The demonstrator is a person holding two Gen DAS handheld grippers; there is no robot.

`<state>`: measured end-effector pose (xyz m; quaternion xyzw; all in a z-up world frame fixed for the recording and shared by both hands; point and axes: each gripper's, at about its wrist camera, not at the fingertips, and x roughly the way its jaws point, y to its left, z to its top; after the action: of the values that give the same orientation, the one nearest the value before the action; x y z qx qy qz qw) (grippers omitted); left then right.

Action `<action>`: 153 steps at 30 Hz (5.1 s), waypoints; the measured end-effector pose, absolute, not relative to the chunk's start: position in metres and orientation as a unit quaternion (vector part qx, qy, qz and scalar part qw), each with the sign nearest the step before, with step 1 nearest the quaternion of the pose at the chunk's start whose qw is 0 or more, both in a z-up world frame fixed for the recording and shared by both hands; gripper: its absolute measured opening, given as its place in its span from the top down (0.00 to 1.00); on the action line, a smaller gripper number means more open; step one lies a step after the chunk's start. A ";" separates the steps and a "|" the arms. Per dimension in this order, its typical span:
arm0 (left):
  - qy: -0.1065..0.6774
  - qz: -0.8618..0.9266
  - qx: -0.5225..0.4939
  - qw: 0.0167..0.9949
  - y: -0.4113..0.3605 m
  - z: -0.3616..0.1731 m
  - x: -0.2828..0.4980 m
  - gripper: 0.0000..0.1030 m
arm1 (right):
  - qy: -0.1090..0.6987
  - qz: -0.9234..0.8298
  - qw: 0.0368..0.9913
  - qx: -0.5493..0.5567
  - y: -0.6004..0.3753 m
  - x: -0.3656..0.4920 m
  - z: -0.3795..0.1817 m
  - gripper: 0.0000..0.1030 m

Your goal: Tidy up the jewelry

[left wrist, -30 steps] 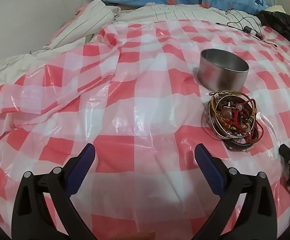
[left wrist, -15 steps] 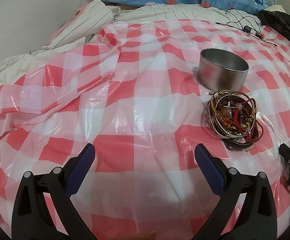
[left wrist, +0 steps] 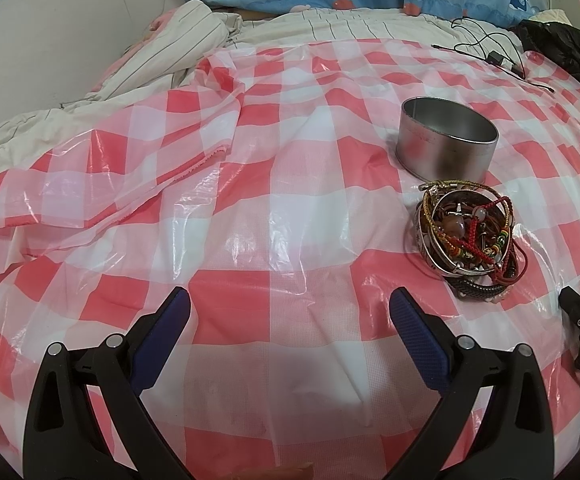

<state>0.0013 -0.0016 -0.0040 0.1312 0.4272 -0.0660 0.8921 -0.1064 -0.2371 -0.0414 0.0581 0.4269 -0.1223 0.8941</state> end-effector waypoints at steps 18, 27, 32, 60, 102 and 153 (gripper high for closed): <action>0.427 -0.065 0.127 0.893 0.002 0.000 -0.002 0.07 | 0.427 -0.123 0.894 0.058 -0.237 -0.107 -0.042 0.07; 0.433 -0.060 0.119 0.892 0.006 -0.002 0.000 0.07 | 0.427 -0.123 0.894 0.057 -0.236 -0.107 -0.042 0.07; 0.457 -0.082 0.090 0.881 0.012 -0.010 0.004 0.07 | 0.427 -0.123 0.894 0.057 -0.236 -0.107 -0.042 0.07; 0.435 -0.080 0.107 0.890 0.004 -0.016 -0.007 0.07 | 0.434 -0.120 0.891 0.061 -0.237 -0.108 -0.043 0.07; 0.407 -0.171 0.030 0.897 0.006 0.020 0.036 0.07 | 0.439 0.178 0.865 0.166 -0.219 -0.004 -0.022 0.81; 0.362 -0.393 0.167 0.828 -0.083 0.011 -0.002 0.40 | 0.470 0.127 0.874 -0.003 -0.198 -0.068 -0.027 0.75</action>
<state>-0.0019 -0.0833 0.0107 0.1668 0.3623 -0.3932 0.8284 -0.0677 -0.1976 -0.0275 -0.0026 0.4697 0.1273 0.8736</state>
